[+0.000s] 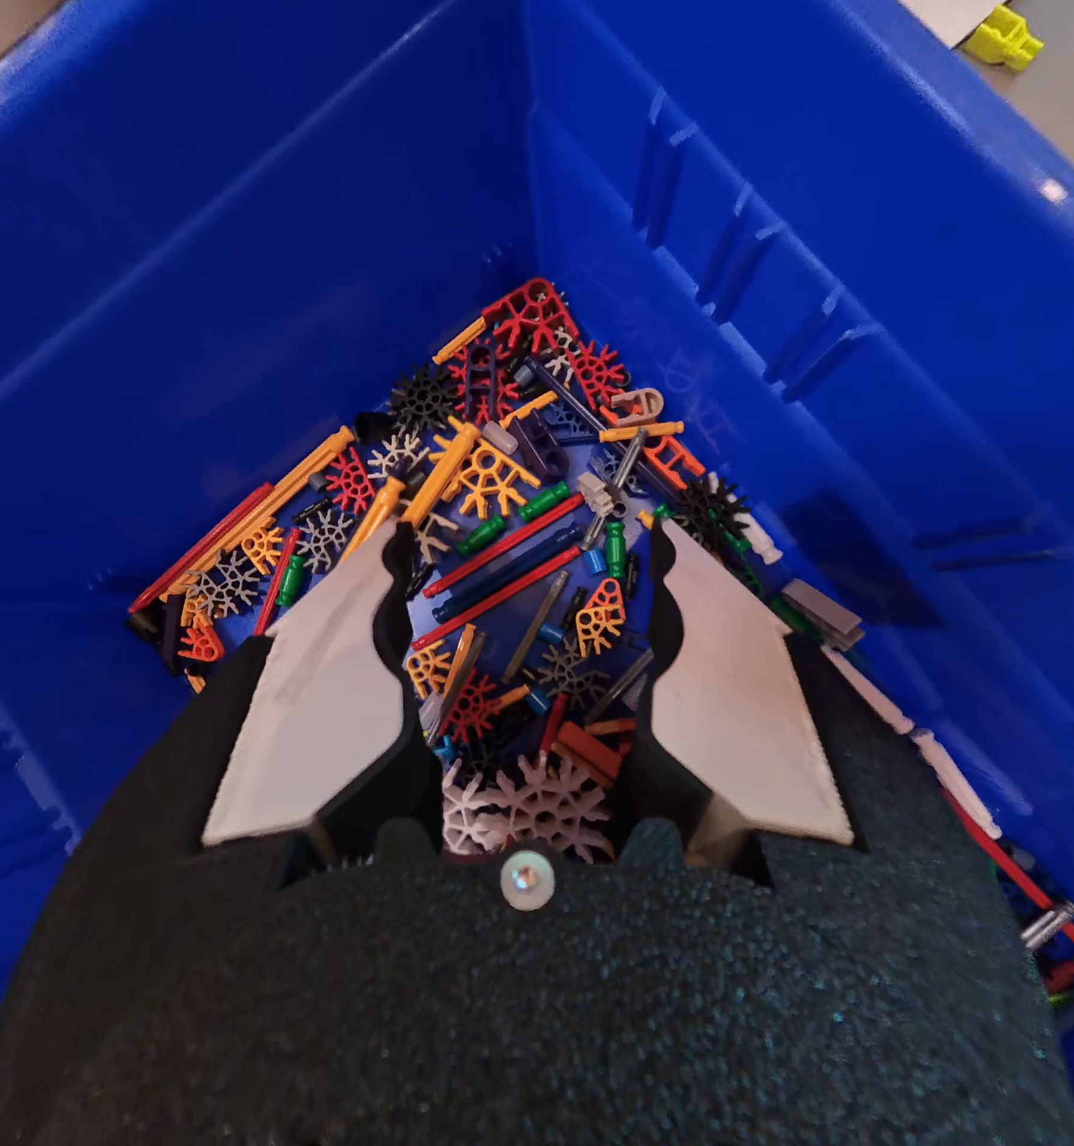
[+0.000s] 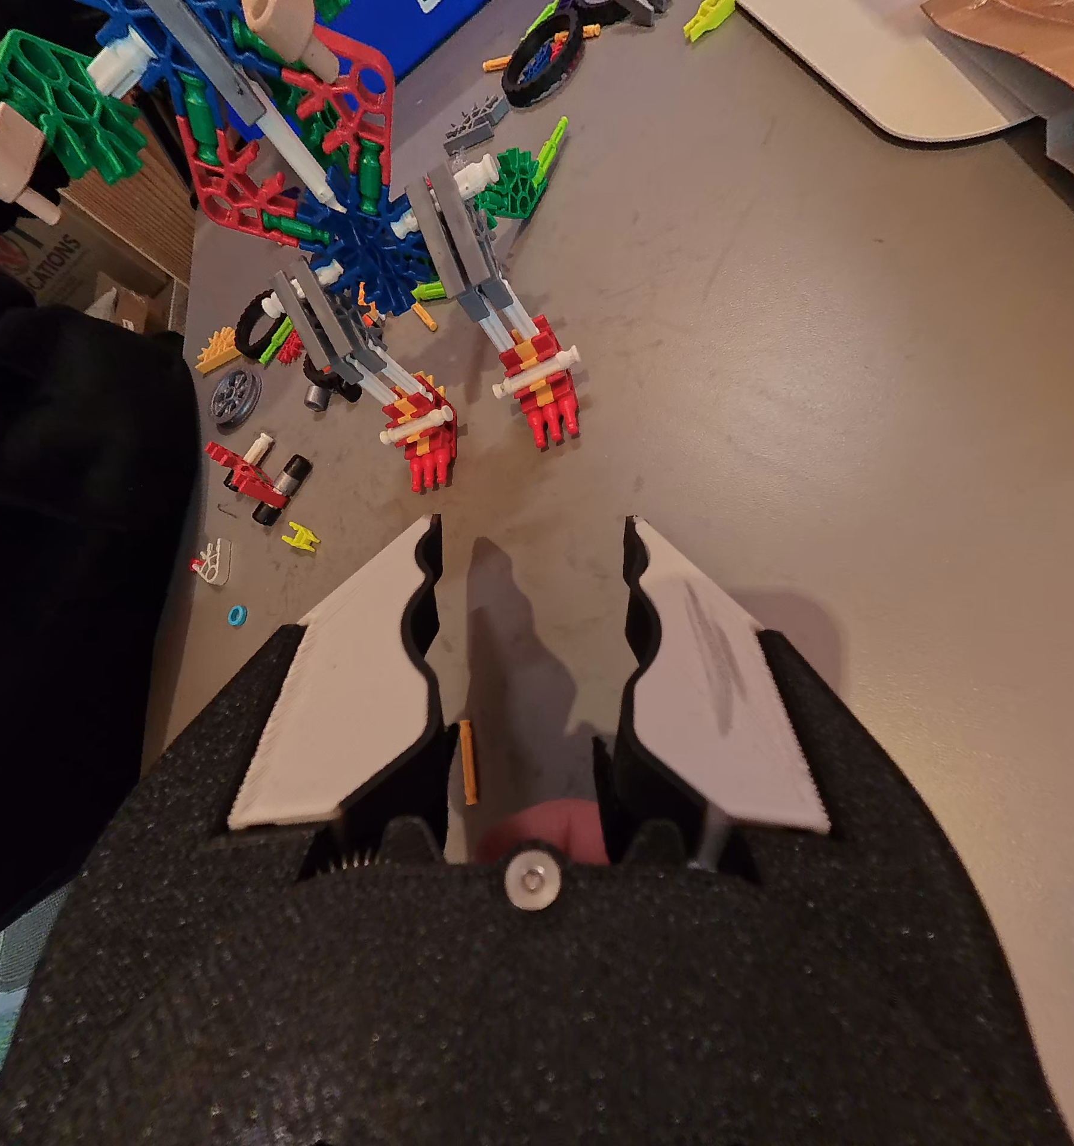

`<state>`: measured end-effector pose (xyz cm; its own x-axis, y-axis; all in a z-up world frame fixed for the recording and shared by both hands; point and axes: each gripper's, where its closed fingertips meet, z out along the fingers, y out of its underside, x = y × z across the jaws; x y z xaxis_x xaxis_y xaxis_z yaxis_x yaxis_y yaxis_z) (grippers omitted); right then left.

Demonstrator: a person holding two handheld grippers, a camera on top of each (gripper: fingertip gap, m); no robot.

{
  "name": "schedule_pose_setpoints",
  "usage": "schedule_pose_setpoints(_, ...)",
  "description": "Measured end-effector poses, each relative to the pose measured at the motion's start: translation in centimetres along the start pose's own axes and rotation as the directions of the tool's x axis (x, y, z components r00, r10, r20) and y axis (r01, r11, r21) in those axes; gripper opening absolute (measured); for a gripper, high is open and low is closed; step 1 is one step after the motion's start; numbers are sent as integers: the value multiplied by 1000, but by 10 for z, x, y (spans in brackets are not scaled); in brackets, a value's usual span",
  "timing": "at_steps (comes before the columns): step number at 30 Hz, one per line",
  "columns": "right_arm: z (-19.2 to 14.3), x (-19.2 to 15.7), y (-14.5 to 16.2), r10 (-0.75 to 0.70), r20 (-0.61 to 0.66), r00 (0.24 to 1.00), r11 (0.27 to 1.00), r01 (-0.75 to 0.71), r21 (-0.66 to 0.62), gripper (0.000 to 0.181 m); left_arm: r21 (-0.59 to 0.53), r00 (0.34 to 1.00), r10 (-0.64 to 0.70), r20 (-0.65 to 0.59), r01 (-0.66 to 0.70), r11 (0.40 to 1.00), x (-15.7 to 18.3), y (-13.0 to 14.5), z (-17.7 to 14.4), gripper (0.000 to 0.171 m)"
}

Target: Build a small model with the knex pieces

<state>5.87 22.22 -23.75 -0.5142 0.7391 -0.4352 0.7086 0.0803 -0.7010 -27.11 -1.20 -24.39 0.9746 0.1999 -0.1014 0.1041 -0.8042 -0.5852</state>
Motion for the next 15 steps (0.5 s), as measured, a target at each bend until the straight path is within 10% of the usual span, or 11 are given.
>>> schedule_pose_setpoints(15, 0, 0, 0, 0, 0, 1000, 1000, 0, 0, 58, -27, 1000, 5, -16, -6, 1000, 9, 10, -4, 58)
